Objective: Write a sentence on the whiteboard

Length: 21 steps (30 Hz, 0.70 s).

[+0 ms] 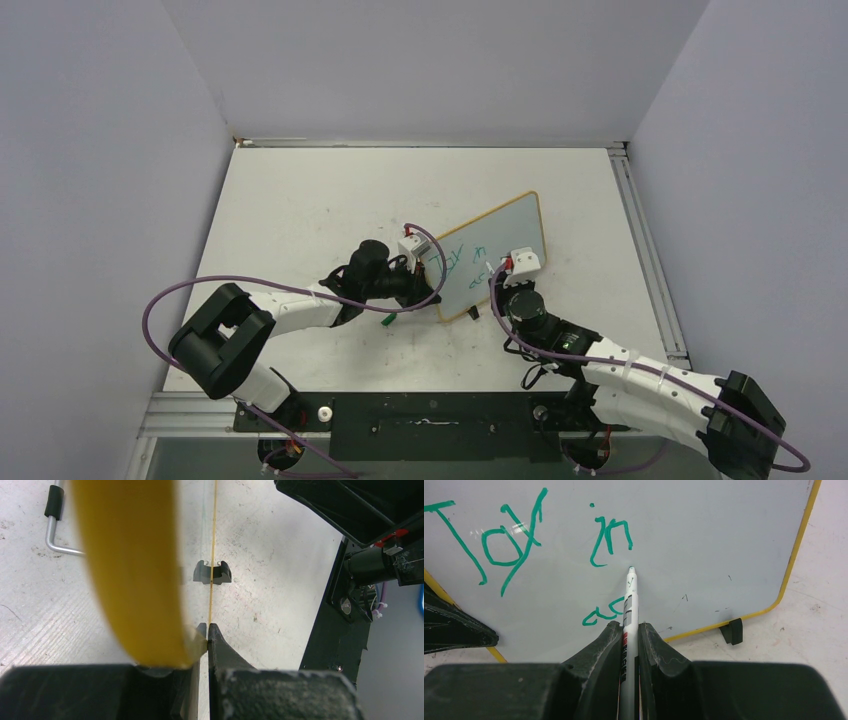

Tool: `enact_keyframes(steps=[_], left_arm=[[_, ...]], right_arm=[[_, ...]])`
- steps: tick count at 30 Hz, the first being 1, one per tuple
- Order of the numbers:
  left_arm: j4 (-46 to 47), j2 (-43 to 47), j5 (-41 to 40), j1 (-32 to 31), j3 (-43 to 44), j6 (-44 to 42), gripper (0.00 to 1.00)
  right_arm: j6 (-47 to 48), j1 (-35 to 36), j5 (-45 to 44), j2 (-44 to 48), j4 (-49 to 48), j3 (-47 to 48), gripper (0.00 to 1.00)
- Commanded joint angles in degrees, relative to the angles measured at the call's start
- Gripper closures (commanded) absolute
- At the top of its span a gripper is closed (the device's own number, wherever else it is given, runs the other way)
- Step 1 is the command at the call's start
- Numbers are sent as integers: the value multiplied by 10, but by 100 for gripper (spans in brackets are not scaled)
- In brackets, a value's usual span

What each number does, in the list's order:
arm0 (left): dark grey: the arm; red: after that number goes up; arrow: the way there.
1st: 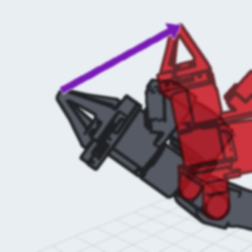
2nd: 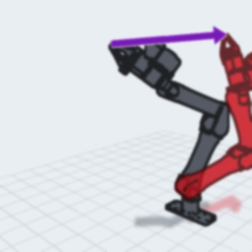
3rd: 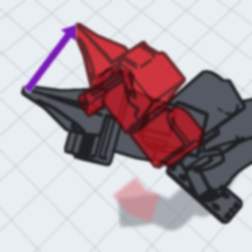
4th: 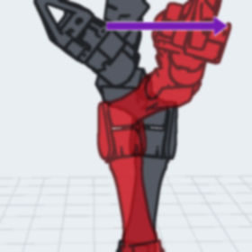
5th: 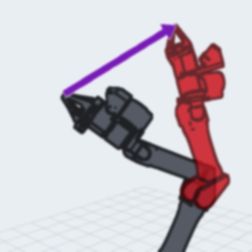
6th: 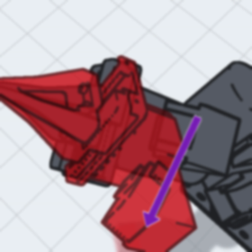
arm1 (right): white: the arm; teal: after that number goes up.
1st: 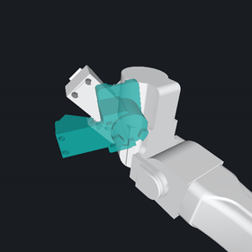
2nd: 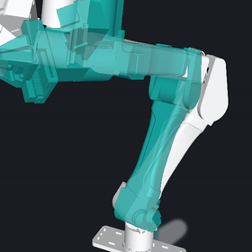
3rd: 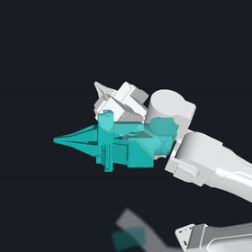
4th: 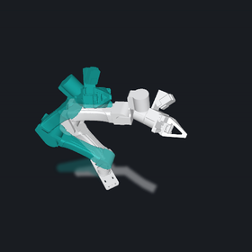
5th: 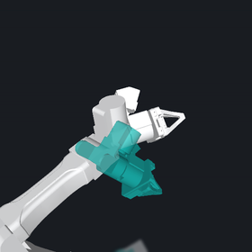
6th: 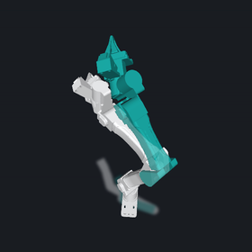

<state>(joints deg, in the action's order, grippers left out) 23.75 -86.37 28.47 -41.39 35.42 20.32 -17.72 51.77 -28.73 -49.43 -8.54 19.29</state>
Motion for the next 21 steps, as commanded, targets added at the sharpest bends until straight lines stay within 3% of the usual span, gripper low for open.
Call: enact_keyframes(steps=[1, 21], left_arm=[[-7, -4, 17, -11, 14, -3, 100], [-6, -5, 18, -11, 15, -4, 100]], right_arm=[[1, -3, 10, -10, -29, 23, 95], [-98, 3, 22, -11, 44, -12, 95]])
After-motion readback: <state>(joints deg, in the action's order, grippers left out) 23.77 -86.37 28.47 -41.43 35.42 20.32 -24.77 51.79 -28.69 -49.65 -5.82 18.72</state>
